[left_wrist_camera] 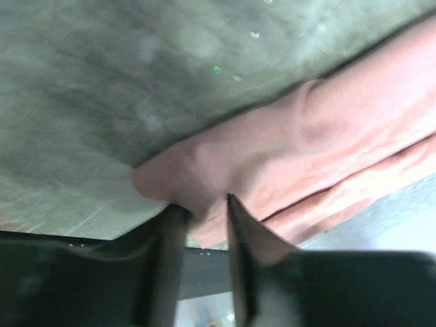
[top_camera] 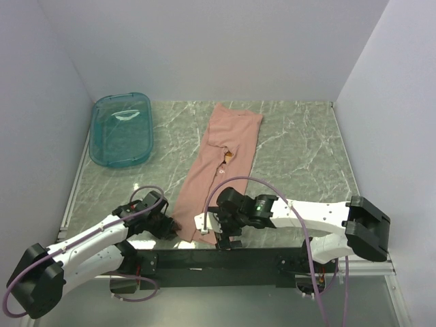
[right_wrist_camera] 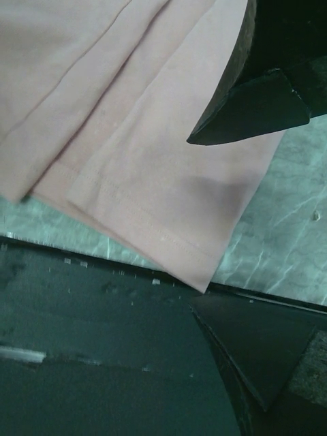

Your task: Fold and stack the t-shirts

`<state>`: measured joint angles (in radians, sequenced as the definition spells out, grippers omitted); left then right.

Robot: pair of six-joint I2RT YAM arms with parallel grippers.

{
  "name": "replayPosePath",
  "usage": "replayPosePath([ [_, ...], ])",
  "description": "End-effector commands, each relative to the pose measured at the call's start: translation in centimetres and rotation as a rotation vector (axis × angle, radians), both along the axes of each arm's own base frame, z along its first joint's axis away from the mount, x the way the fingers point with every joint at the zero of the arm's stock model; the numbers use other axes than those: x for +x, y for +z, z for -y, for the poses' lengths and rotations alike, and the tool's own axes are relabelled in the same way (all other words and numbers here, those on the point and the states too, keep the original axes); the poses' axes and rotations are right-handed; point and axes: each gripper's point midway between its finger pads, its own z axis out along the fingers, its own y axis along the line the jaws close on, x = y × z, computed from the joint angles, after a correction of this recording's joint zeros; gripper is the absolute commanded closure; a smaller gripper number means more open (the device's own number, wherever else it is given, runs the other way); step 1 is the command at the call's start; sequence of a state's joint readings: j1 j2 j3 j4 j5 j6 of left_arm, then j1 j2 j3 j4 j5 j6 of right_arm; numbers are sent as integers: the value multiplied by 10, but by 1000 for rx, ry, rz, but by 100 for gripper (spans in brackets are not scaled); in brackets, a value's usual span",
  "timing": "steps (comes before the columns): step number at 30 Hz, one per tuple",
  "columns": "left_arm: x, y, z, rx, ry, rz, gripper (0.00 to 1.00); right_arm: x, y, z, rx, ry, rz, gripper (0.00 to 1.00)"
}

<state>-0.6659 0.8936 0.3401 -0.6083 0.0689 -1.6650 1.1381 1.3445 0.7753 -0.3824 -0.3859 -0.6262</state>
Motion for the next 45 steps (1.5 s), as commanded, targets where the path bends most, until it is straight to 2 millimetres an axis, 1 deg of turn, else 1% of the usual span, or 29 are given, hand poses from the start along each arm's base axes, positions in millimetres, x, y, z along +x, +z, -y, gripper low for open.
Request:
replayPosePath([
  [1, -6, -18, -17, 76, 36, -18, 70, -10, -3, -2, 4, 38, 23, 4],
  [2, -6, -18, -17, 72, 37, -16, 71, -15, -5, -4, -3, 51, 29, 4],
  [5, -9, -20, -19, 76, 36, -18, 73, -18, -10, -6, -20, 53, 49, 7],
  [6, -8, -20, -19, 73, 35, -11, 78, -21, -14, -8, -31, 62, 50, 8],
  [7, -9, -20, -19, 68, 34, -9, 80, -21, -16, -8, -37, 59, 55, 8],
  [8, -7, -19, -17, 57, 30, 1, 82, -20, -20, -9, -51, 49, 58, 11],
  [9, -8, -19, -17, 53, 27, 5, 87, -22, -21, -11, -54, 58, 63, 12],
  [12, -7, -18, -15, 39, 17, 16, 95, -22, -28, -12, -75, 44, 70, 18],
  [15, -6, -15, -14, 35, 5, 29, 99, -20, -35, -13, -93, 30, 79, 23],
  [16, -6, -14, -14, 34, 3, 32, 99, -20, -36, -14, -95, 25, 82, 26],
  [22, -5, -11, -12, 26, -9, 48, 99, -15, -48, -13, -139, 0, 89, 37],
  [23, -5, -11, -12, 23, -10, 50, 99, -15, -50, -13, -148, 1, 86, 40],
  [24, -5, -11, -12, 22, -11, 49, 99, -16, -50, -13, -150, 3, 83, 41],
  [28, -5, -10, -12, 19, -10, 56, 99, -15, -52, -12, -156, 1, 82, 51],
  [30, -4, -9, -12, 15, -9, 63, 99, -15, -53, -12, -164, 1, 83, 54],
  [31, -4, -9, -11, 12, -11, 65, 99, -15, -53, -12, -164, 0, 82, 56],
  [36, -3, -7, -10, 7, -17, 74, 99, -13, -51, -11, -170, -1, 84, 57],
  [40, -2, -6, -8, 0, -23, 79, 99, -8, -49, -11, -168, -10, 85, 62],
  [42, -1, -5, -7, -3, -27, 83, 99, -9, -48, -9, -173, -5, 72, 66],
  [45, 1, -2, -5, -6, -40, 90, 100, -15, -43, -10, -165, 18, 53, 74],
])
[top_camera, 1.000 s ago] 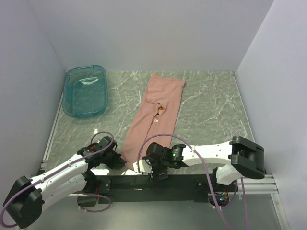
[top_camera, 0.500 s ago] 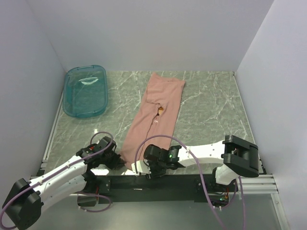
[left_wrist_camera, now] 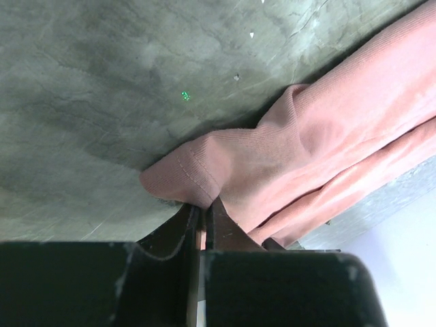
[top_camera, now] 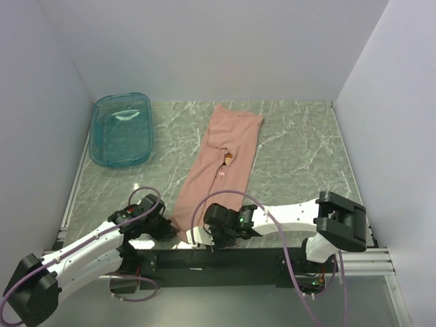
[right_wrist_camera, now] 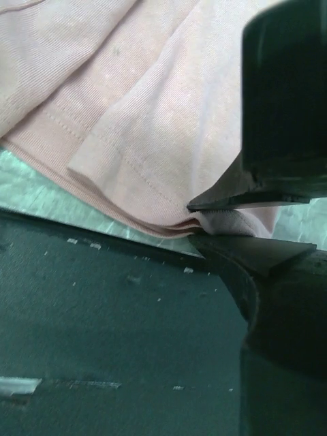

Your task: Fold and stack the t-shirts

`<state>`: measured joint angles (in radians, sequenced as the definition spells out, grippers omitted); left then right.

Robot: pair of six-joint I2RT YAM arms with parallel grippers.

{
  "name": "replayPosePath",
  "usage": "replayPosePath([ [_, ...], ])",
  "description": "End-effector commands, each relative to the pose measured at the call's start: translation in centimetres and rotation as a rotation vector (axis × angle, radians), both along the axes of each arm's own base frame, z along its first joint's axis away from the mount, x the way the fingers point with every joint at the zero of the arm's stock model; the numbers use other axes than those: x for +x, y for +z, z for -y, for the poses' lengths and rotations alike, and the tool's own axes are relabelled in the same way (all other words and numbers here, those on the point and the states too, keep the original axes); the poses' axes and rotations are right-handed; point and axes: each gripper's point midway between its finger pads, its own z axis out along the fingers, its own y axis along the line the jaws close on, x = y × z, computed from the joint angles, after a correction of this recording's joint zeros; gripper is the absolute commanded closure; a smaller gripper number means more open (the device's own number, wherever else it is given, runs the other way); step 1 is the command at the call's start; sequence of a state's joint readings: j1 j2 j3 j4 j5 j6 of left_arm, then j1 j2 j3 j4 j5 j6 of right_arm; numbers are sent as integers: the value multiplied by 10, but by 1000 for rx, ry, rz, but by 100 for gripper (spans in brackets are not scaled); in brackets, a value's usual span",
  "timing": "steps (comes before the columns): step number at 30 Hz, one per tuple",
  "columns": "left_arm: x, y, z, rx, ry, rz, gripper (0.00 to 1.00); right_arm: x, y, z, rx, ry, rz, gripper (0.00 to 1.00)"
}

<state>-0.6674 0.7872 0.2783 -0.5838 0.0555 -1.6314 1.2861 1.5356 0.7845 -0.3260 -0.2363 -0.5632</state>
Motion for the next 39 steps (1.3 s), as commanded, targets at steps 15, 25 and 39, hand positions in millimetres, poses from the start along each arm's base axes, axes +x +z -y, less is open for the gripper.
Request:
replayPosePath([
  [15, 17, 32, 18, -46, -78, 94, 100, 0, 37, -2, 78, 20, -40, 90],
  [25, 41, 65, 39, -65, -138, 170, 100, 30, 72, 6, 183, -84, -91, 100],
  [39, 143, 96, 57, 12, -128, 303, 100, 146, 88, 41, 234, -420, 5, 100],
])
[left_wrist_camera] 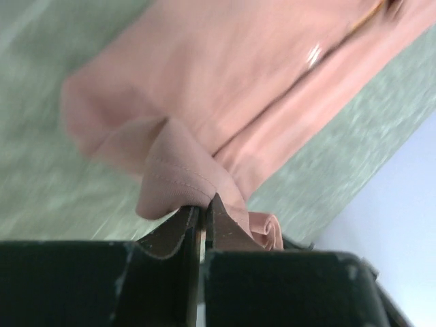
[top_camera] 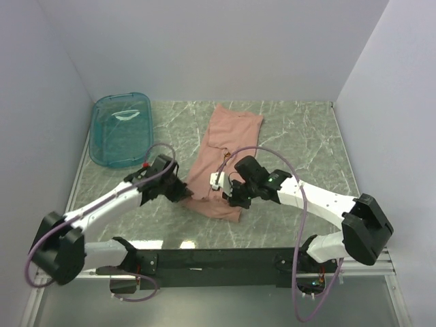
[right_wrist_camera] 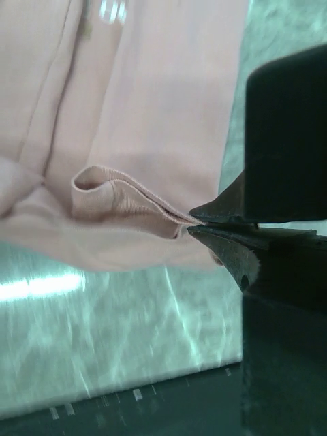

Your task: Fold and stack the t-shirts

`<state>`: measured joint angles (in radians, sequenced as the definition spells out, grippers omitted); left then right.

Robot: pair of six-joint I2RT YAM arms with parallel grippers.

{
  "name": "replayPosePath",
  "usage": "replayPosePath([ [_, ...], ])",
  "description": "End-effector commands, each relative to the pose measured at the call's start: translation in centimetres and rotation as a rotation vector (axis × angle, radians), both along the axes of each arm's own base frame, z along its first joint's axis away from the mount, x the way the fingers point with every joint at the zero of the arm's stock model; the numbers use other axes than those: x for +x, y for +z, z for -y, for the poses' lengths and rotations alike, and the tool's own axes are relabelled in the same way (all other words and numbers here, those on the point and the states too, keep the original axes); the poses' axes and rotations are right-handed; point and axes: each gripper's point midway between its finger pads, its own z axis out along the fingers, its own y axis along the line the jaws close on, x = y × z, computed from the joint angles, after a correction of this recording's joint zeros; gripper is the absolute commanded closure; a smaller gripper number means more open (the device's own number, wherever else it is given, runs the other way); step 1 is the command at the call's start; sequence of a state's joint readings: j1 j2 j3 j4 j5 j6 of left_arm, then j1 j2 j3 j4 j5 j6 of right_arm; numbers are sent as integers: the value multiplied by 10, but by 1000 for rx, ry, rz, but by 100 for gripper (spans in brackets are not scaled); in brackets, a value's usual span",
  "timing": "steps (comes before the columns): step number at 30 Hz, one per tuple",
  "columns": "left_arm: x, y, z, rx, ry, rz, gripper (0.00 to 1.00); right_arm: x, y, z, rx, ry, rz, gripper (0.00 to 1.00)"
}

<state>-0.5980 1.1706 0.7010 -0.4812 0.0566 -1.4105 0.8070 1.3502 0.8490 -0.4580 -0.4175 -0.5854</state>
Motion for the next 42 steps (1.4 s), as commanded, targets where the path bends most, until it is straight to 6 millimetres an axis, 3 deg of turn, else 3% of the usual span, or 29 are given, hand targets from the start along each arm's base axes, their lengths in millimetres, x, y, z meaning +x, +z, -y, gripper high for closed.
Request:
replayPosePath([
  [1, 57, 28, 10, -6, -8, 138, 100, 43, 21, -3, 36, -80, 77, 100],
  [3, 78, 19, 15, 7, -14, 123, 100, 63, 22, 1, 30, -119, 99, 100],
  [4, 94, 33, 22, 2, -32, 160, 100, 76, 23, 8, 28, -158, 106, 100],
  [11, 162, 30, 49, 26, -84, 153, 100, 148, 35, 26, 9, -306, 158, 100],
  [12, 168, 19, 50, 39, -90, 132, 100, 155, 28, 28, -6, -320, 144, 100],
  [13, 180, 28, 54, 29, -90, 151, 100, 160, 27, 30, -9, -329, 137, 100],
  [15, 194, 18, 52, 38, -83, 135, 100, 177, 26, 34, -12, -360, 139, 100],
  [18, 215, 24, 58, 23, -86, 153, 100, 194, 24, 39, -17, -395, 132, 100],
  [21, 224, 15, 61, 26, -98, 130, 100, 205, 20, 42, -23, -412, 126, 100],
  [27, 241, 17, 67, 16, -102, 140, 100, 223, 18, 49, -27, -463, 133, 100],
  [42, 246, 6, 61, 25, -73, 117, 100, 239, 10, 51, -50, -490, 127, 100],
])
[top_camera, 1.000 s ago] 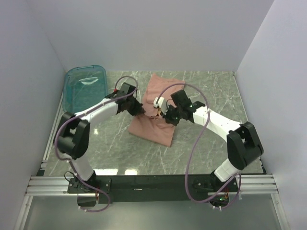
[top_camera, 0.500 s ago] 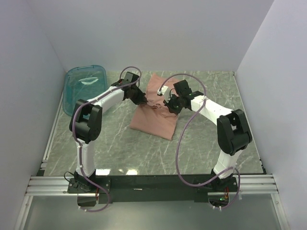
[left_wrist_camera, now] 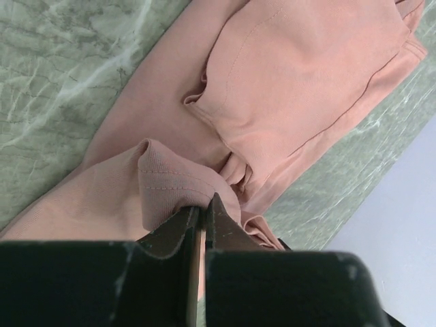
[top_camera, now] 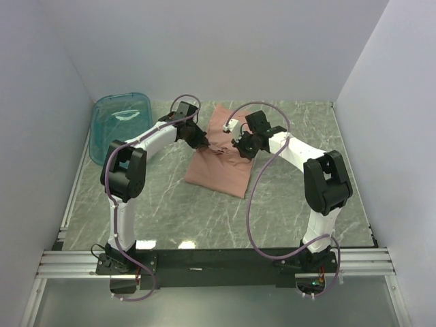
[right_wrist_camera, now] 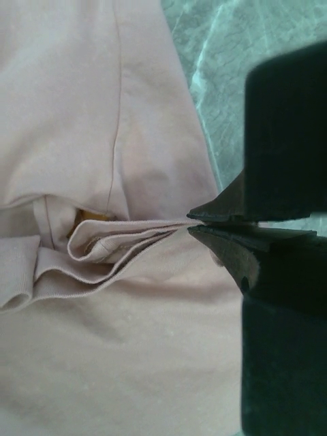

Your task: Fold and stack the t-shirts

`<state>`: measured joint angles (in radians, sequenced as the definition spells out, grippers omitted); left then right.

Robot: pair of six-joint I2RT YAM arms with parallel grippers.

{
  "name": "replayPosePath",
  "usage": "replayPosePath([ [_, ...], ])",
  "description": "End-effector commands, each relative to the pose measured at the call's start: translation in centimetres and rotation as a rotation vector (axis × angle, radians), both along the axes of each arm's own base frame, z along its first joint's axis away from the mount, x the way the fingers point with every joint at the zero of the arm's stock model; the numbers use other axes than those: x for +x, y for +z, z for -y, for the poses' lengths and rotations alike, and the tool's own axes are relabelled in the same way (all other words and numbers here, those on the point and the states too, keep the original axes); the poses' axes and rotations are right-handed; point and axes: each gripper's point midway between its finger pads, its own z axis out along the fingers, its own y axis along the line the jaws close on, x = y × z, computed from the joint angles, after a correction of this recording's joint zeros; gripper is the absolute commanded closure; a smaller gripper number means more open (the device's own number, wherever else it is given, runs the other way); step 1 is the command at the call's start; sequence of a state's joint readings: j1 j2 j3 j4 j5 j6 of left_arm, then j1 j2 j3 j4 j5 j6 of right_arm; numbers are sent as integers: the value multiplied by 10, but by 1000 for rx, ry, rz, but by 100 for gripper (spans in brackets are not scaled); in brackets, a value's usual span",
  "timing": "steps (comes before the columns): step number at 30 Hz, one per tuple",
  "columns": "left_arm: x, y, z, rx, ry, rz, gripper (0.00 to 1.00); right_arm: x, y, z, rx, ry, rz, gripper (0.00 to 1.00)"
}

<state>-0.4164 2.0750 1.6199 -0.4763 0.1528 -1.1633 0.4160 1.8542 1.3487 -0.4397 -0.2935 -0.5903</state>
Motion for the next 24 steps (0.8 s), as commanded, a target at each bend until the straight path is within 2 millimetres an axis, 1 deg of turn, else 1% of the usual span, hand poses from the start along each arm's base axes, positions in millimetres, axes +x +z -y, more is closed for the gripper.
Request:
replayPosePath([
  [1, 13, 13, 0, -15, 4, 43, 98, 24, 18, 0, 7, -46, 69, 91],
  [2, 15, 15, 1, -25, -2, 50, 89, 26, 18, 0, 4, -59, 71, 83],
  [3, 17, 18, 0, -32, -7, 60, 76, 31, 21, 2, 5, -75, 87, 74],
  [4, 20, 20, -3, -31, 2, 67, 51, 35, 24, 6, -5, -115, 104, 57],
  [5, 22, 27, -6, -28, 6, 78, 42, 39, 27, 9, -5, -140, 118, 48],
  [7, 29, 45, -9, -20, 4, 132, 30, 51, 41, 16, 13, -208, 160, 31],
  [8, 31, 62, -12, -13, 2, 180, 28, 54, 51, 19, 28, -227, 177, 29],
  [9, 34, 75, -14, -13, -2, 224, 27, 56, 56, 26, 42, -249, 173, 26],
  [10, 35, 87, -15, -10, -9, 261, 27, 58, 65, 28, 66, -260, 170, 24],
  [11, 31, 107, -20, 3, -29, 321, 26, 55, 74, 29, 95, -249, 166, 23],
  [12, 29, 118, -21, 9, -46, 367, 26, 45, 79, 18, 165, -180, 127, 23],
  [13, 24, 125, -24, 17, -63, 391, 27, 31, 75, 19, 178, -101, 82, 22],
  [14, 9, 131, -30, 31, -83, 407, 26, 15, 83, 14, 206, -22, 71, 22],
  [15, 0, 130, -35, 42, -89, 405, 26, -20, 80, 0, 268, 113, -23, 22],
  [16, -12, 124, -40, 55, -97, 383, 27, -43, 66, 0, 242, 266, -23, 22],
  [17, -25, 131, -45, 52, -94, 386, 27, -64, 69, -4, 249, 344, -14, 22],
  [18, -46, 102, -51, 67, -100, 308, 27, -79, 65, -9, 246, 402, -4, 22],
  [19, -63, 92, -52, 56, -112, 268, 28, -101, 52, -4, 208, 425, 4, 22],
  [20, -90, 72, -59, 46, -92, 200, 28, -120, 45, -17, 176, 473, 16, 22],
  [21, -106, 62, -61, 38, -83, 165, 28, -121, 42, -24, 154, 482, 81, 22],
  [22, -123, 53, -58, 25, -85, 134, 28, -132, 15, -12, 63, 408, 63, 21],
  [23, -145, 38, -63, 0, -38, 80, 28, -147, 18, -28, 45, 438, 113, 21],
  [24, -157, 31, -62, -10, -18, 54, 28, -151, 8, -30, 38, 394, 126, 20],
])
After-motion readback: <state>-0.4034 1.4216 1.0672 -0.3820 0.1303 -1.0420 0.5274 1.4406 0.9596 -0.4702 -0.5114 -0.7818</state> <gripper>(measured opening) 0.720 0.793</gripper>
